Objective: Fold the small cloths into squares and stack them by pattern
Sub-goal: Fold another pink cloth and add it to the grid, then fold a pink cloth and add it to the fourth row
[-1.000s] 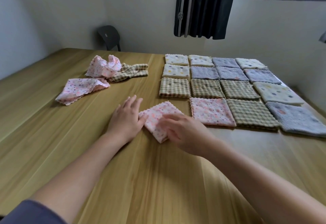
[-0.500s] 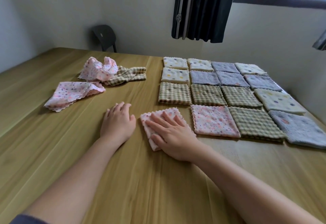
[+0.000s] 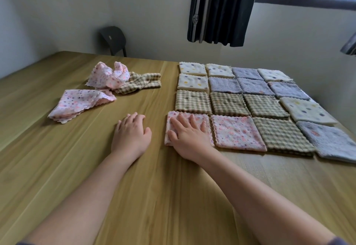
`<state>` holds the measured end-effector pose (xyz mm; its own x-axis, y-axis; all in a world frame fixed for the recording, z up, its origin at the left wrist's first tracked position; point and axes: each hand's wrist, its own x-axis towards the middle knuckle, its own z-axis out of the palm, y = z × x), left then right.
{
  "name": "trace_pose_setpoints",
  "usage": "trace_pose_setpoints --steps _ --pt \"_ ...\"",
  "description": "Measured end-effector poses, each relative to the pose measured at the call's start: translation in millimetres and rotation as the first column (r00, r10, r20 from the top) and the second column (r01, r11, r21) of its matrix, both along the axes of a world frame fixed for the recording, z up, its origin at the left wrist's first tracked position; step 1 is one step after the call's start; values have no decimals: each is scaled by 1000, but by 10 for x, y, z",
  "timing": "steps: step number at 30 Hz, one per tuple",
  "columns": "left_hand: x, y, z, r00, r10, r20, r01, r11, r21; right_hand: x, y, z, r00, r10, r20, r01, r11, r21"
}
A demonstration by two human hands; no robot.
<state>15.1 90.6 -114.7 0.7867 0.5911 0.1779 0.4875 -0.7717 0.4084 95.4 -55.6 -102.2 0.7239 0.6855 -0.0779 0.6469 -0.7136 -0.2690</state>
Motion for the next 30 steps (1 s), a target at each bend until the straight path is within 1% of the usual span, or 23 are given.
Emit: trace_pose_setpoints --steps 2,4,6,8,9,11,14,16,18,21,26,30 --pt "-3 -13 1 1000 -19 -8 19 1000 -2 -8 -20 23 1000 6 -14 -6 1000 -9" --pt "-18 9 30 998 -53 -15 53 999 0 -18 -36 73 1000 2 -21 -1 1000 15" --pt "-16 159 78 999 -51 0 51 996 69 -2 10 158 1000 11 22 -12 998 68" --pt "1 427 113 999 -2 40 -5 983 183 35 145 251 996 47 78 -56 992 113" --pt "0 567 124 998 37 47 -47 972 231 56 233 288 994 67 82 -78 988 131" --pt "-11 816 145 991 129 21 -130 954 270 111 462 334 992 106 75 -117 980 158" --pt "-5 1108 101 975 219 -47 -203 953 225 238 918 323 982 163 92 -178 964 195" --pt "34 1230 44 974 219 -64 -203 960 192 346 1251 300 972 204 119 -226 950 217" --pt "67 1291 -10 978 199 -64 -182 962 203 446 1586 271 966 221 135 -251 929 271" --pt "93 1321 -51 979 197 -43 -183 959 217 560 2040 231 974 182 133 -221 886 407" --pt "122 1341 -93 979 204 -18 -196 958 209 763 2489 215 958 101 267 -210 883 421" --pt "114 1405 -112 974 218 -54 -197 945 260 787 2532 447 943 80 324 -258 793 552"
